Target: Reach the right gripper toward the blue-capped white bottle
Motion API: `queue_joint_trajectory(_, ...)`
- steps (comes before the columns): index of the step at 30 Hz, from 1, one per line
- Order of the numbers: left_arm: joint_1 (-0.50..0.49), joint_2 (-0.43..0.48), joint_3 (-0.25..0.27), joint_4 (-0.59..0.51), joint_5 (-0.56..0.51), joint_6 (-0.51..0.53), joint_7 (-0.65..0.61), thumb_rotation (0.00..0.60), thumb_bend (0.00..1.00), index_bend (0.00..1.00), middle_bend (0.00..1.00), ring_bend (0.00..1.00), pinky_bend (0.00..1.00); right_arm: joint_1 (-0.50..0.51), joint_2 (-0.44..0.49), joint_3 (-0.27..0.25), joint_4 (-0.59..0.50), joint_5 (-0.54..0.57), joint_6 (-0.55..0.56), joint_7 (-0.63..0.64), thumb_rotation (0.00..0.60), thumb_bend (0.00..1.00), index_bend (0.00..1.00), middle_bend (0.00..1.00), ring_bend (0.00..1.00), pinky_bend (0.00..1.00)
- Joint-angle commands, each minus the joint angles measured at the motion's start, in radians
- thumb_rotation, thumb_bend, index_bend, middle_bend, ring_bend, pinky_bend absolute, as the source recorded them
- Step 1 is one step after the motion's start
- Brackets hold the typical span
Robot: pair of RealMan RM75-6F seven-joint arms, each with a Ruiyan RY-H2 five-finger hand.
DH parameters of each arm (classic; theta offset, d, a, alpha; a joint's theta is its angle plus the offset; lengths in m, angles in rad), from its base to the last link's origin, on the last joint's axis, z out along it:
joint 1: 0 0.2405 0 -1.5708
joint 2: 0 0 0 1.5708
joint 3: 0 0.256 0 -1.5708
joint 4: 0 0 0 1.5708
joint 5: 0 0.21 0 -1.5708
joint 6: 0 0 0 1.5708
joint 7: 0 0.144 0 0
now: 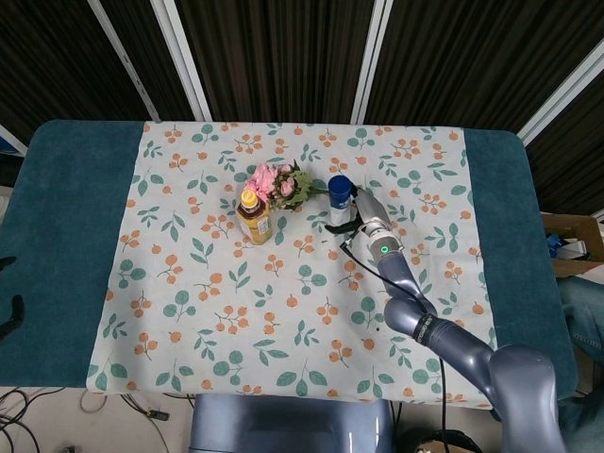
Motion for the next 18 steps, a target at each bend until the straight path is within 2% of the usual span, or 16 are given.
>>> queue_joint_trajectory(1, 0.000, 0.001, 0.000, -0.001, -0.001, -0.001, -0.002, 0.600, 0.51, 0.19, 0.03, 0.04, 0.00, 0.011, -0.022, 0.003, 0.030, 0.006, 0.005, -0.011, 0.600, 0.27, 0.25, 0.29, 0.22, 0.30)
queue_joint_trajectory(5, -0.001, 0.003, 0.000, -0.003, -0.003, -0.004, -0.005, 0.600, 0.51, 0.19, 0.03, 0.04, 0.00, 0.019, -0.045, 0.010, 0.064, 0.011, 0.013, -0.015, 0.600, 0.37, 0.35, 0.41, 0.33, 0.46)
queue_joint_trajectory(7, -0.001, 0.004, -0.001, -0.003, -0.003, -0.004, -0.008, 0.600, 0.51, 0.19, 0.03, 0.04, 0.00, 0.024, -0.055, 0.019, 0.081, 0.019, 0.016, -0.017, 0.600, 0.44, 0.44, 0.47, 0.40, 0.55)
queue_joint_trajectory(9, -0.001, 0.004, -0.001, -0.003, -0.004, -0.004, -0.008, 0.600, 0.51, 0.19, 0.03, 0.04, 0.00, 0.027, -0.060, 0.027, 0.087, 0.024, 0.019, -0.016, 0.600, 0.48, 0.49, 0.50, 0.44, 0.59)
queue_joint_trajectory(12, -0.001, 0.005, 0.000, -0.005, -0.007, -0.006, -0.007, 0.600, 0.51, 0.19, 0.03, 0.04, 0.00, 0.025, -0.053, 0.034, 0.079, 0.026, 0.013, -0.013, 0.600, 0.50, 0.52, 0.51, 0.46, 0.61)
queue_joint_trajectory(18, -0.001, 0.006, 0.000, -0.006, -0.008, -0.003, -0.008, 0.600, 0.51, 0.19, 0.03, 0.04, 0.00, -0.010, 0.009, 0.045, -0.008, -0.004, 0.027, 0.019, 0.600, 0.52, 0.54, 0.51, 0.46, 0.63)
